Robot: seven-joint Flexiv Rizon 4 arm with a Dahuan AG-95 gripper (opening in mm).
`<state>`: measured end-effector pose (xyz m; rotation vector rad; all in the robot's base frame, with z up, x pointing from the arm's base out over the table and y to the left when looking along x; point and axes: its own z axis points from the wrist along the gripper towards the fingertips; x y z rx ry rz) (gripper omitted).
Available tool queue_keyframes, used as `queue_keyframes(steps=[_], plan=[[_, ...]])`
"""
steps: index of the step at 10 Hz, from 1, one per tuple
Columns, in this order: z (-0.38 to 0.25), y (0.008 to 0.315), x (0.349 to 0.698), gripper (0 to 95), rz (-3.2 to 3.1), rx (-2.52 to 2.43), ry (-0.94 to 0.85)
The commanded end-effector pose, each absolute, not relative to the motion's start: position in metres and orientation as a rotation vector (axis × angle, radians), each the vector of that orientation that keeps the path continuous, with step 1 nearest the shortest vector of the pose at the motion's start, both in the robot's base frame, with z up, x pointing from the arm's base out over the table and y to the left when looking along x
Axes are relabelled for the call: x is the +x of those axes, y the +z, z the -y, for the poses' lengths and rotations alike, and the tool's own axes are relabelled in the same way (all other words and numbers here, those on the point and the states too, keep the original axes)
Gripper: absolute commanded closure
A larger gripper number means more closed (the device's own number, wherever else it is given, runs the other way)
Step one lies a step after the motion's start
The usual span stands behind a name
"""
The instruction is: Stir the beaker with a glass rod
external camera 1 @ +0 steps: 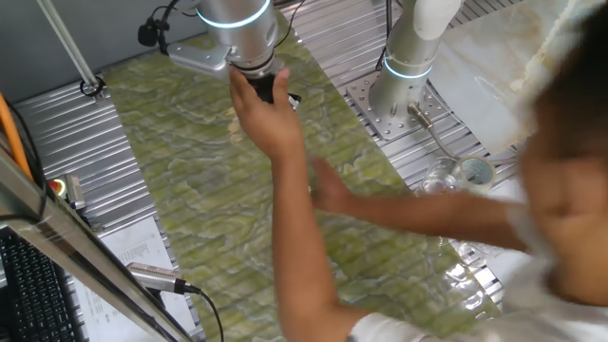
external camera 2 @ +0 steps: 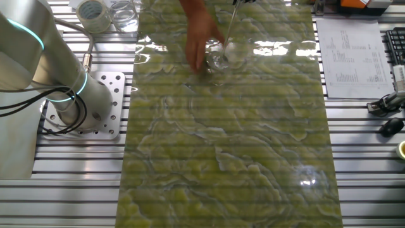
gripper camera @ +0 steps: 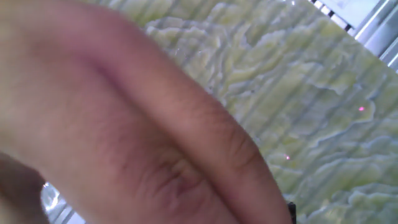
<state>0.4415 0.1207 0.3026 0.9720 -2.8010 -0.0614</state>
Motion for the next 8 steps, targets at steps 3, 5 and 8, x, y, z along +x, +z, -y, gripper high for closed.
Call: queue_keyframes(steps=[3, 5, 8], plan=[[-0.121, 0.303, 0.441, 95.0, 2.803, 0.949, -0.073], [-0.122, 0.305, 0.439, 95.0, 2.811, 0.927, -0.070], [-0.126, 0.313, 0.437, 95.0, 2.811, 0.900, -0.067]])
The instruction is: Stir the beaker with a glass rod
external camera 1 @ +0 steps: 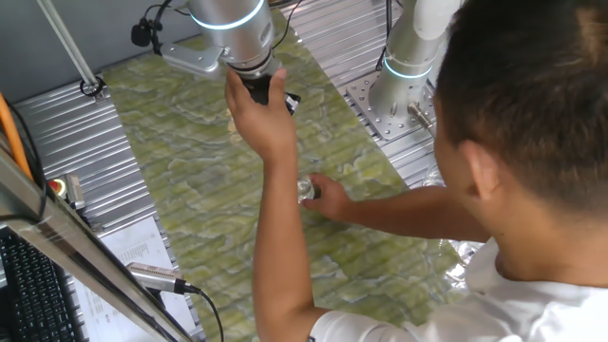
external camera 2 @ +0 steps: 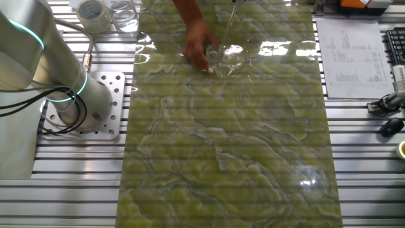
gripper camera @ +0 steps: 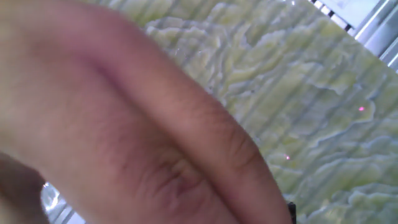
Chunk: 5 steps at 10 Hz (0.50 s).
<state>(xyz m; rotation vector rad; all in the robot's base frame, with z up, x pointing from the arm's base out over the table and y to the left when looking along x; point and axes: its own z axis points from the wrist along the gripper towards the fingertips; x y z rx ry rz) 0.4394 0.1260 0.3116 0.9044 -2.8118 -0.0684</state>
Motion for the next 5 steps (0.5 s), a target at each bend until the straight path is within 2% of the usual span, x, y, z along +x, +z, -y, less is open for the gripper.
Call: queue_keyframes(steps=[1, 5], plan=[[-0.1264, 0.3131, 0.4376, 95.0, 2.811, 0.897, -0.067], [-0.1265, 0.3133, 0.4376, 95.0, 2.809, 0.864, -0.073]])
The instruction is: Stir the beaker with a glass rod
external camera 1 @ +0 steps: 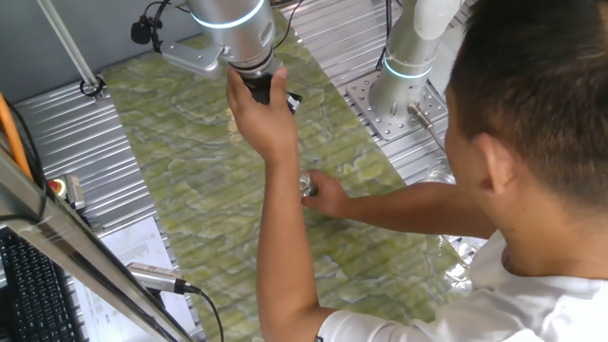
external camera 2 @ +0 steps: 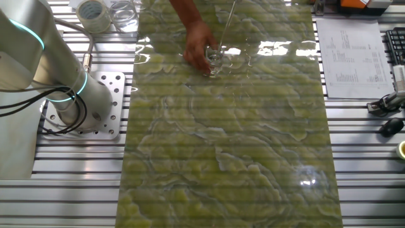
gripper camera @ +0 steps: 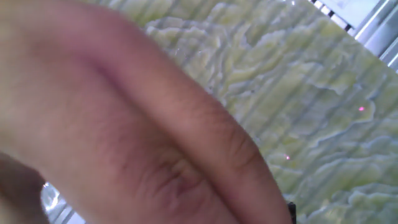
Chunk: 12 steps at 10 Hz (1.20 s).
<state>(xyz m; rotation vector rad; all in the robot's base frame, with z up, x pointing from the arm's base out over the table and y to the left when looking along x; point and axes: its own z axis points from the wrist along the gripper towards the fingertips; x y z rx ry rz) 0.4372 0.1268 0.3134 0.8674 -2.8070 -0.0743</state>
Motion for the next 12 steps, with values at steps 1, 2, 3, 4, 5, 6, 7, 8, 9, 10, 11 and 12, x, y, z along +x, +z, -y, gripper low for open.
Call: queue_keyframes(steps=[1, 2, 3, 4, 5, 6, 7, 8, 9, 10, 11, 12], plan=[[-0.1265, 0.3133, 0.4376, 95.0, 2.819, 0.856, -0.060], [-0.1265, 0.3133, 0.4376, 95.0, 2.837, 0.850, -0.042], [-0.1265, 0.3132, 0.4377, 95.0, 2.842, 0.852, -0.023], [-0.1265, 0.3132, 0.4377, 95.0, 2.848, 0.853, 0.011], [-0.1264, 0.3131, 0.4378, 95.0, 2.853, 0.856, 0.021], [-0.1264, 0.3130, 0.4378, 95.0, 2.858, 0.855, 0.025], [-0.1262, 0.3127, 0.4380, 95.0, 2.861, 0.851, 0.025], [-0.1262, 0.3127, 0.4380, 95.0, 2.862, 0.847, 0.025], [-0.1262, 0.3127, 0.4380, 95.0, 2.864, 0.840, 0.024], [-0.1262, 0.3127, 0.4380, 95.0, 2.863, 0.828, 0.021], [-0.1261, 0.3125, 0.4379, 95.0, 2.863, 0.818, 0.017], [-0.1258, 0.3121, 0.4374, 95.0, 2.860, 0.811, 0.012]])
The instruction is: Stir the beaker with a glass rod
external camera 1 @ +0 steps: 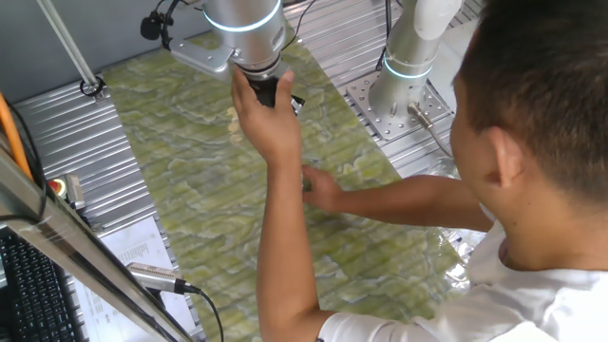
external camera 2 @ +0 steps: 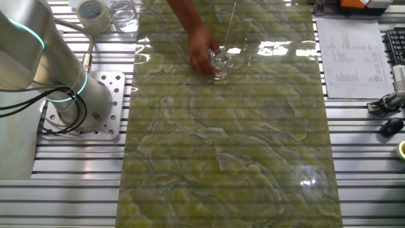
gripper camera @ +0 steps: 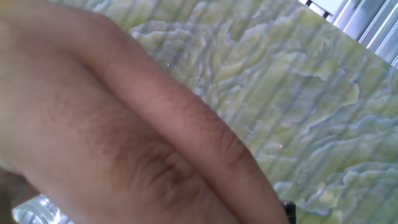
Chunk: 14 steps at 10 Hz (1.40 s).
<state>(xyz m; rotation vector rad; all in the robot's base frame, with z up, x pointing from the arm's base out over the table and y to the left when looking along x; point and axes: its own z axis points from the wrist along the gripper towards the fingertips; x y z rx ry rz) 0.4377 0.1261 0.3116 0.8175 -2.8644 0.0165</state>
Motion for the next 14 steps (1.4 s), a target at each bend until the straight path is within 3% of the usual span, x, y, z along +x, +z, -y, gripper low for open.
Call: queue_keyframes(steps=[1, 14], plan=[[-0.1253, 0.3114, 0.4367, 95.0, 2.859, 0.806, 0.011], [-0.1242, 0.3094, 0.4357, 95.0, 2.809, 0.819, 0.027]])
